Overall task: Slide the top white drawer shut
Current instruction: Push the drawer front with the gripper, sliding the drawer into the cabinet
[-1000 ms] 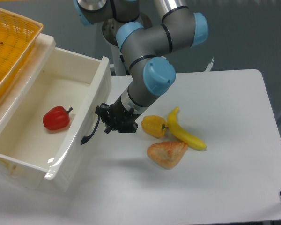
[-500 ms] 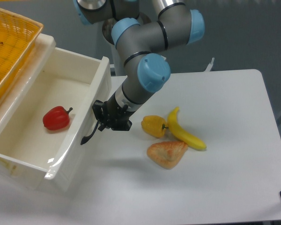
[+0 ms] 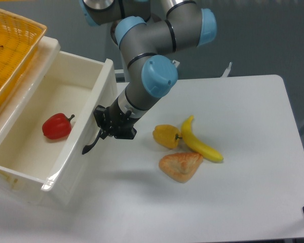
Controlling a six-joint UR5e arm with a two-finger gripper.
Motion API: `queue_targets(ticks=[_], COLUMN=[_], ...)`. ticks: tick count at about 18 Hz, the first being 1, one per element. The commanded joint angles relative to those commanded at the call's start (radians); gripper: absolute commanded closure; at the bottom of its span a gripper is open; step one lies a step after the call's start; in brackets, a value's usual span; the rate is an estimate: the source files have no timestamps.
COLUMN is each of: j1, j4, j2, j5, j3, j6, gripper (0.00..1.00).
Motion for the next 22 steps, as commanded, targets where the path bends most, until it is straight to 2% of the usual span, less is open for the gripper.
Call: queue_targets(ticks=[22], j1=[-0.060], j4=[-0.018], j2=[0.021], j5=[-0.008], j3=[-0.011], j6=[-0.006], gripper=[1.00])
